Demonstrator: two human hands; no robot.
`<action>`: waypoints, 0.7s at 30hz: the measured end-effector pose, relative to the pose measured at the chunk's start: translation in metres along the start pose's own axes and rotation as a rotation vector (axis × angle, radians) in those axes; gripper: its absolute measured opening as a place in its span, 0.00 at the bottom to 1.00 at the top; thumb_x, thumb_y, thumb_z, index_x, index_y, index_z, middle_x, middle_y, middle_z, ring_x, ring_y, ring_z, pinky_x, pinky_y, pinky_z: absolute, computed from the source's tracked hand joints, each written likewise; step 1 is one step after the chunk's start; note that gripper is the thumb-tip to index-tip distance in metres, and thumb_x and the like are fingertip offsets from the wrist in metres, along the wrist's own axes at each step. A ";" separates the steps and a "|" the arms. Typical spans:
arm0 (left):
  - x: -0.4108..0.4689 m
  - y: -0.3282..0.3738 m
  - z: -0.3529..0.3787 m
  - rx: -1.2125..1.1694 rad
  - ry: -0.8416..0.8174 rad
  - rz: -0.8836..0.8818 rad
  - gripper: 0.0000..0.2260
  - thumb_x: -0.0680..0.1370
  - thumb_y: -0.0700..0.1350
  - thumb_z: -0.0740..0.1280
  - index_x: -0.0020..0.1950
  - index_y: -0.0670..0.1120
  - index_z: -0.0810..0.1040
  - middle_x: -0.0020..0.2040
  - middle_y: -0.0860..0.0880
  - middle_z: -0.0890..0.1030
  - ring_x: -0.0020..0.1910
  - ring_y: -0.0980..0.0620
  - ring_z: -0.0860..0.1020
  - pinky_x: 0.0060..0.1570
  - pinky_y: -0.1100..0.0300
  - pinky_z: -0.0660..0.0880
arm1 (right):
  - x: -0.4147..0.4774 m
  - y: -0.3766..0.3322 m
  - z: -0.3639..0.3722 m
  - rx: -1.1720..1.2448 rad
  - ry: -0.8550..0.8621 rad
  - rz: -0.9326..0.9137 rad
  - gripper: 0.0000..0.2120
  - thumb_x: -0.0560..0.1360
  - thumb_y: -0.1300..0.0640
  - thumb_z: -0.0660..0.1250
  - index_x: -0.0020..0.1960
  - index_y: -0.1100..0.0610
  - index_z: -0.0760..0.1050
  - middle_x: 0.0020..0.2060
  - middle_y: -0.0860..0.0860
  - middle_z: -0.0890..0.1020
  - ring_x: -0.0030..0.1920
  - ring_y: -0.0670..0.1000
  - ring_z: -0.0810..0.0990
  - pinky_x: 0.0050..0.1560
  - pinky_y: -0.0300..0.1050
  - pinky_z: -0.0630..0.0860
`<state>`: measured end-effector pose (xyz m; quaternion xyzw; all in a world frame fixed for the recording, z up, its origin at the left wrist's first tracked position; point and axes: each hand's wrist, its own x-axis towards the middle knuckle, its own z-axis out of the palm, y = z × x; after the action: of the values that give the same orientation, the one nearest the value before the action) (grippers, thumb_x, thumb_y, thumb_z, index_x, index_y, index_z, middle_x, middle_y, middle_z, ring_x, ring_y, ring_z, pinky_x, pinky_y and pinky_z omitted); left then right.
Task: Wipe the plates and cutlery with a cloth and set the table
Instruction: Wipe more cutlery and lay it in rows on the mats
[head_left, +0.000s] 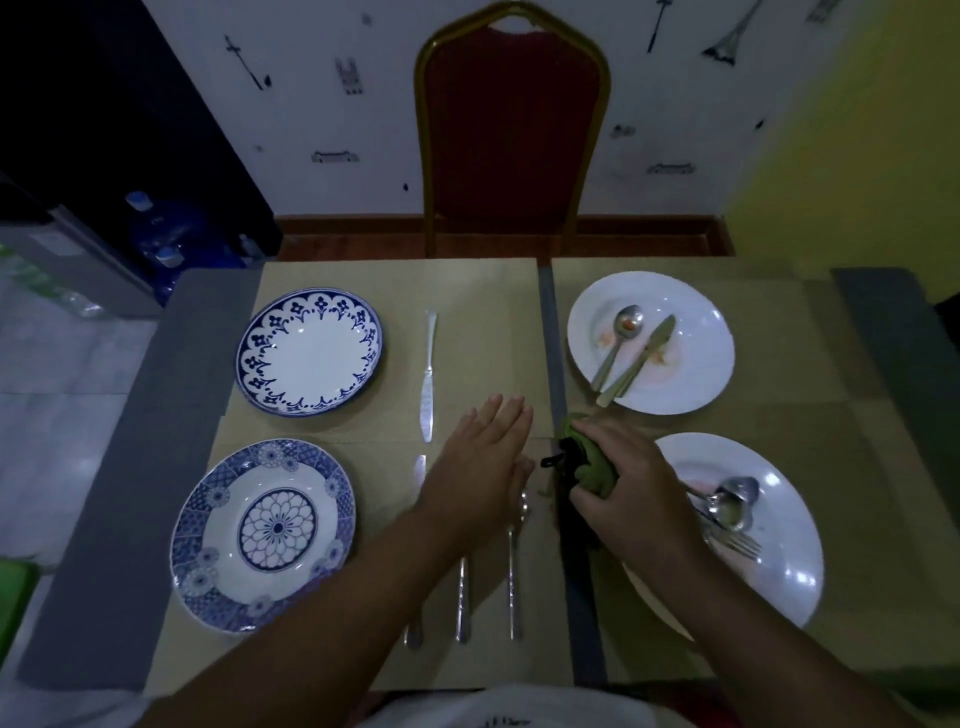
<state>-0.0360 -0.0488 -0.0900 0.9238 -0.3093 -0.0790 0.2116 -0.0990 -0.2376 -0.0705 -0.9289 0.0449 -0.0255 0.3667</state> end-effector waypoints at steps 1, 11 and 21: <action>0.001 0.012 0.004 0.000 0.007 0.016 0.26 0.83 0.49 0.58 0.80 0.44 0.58 0.81 0.46 0.58 0.80 0.45 0.54 0.77 0.52 0.46 | -0.009 0.008 -0.008 0.003 0.013 0.020 0.31 0.65 0.61 0.73 0.67 0.53 0.74 0.62 0.50 0.78 0.63 0.50 0.74 0.63 0.48 0.72; 0.018 0.114 0.055 -0.009 -0.007 0.153 0.25 0.73 0.44 0.74 0.70 0.45 0.75 0.67 0.46 0.78 0.65 0.46 0.76 0.67 0.55 0.69 | -0.087 0.084 -0.088 -0.015 0.095 0.203 0.29 0.67 0.61 0.74 0.67 0.52 0.75 0.60 0.46 0.78 0.61 0.43 0.72 0.61 0.38 0.70; 0.071 0.139 0.075 0.171 0.003 0.074 0.11 0.78 0.50 0.68 0.60 0.52 0.82 0.54 0.50 0.80 0.55 0.48 0.75 0.53 0.53 0.71 | -0.118 0.116 -0.118 0.020 0.185 0.300 0.31 0.62 0.62 0.76 0.65 0.50 0.76 0.57 0.40 0.76 0.61 0.48 0.74 0.61 0.43 0.71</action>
<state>-0.0749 -0.2174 -0.0978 0.9265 -0.3487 -0.0432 0.1350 -0.2331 -0.3895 -0.0654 -0.9017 0.2165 -0.0560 0.3700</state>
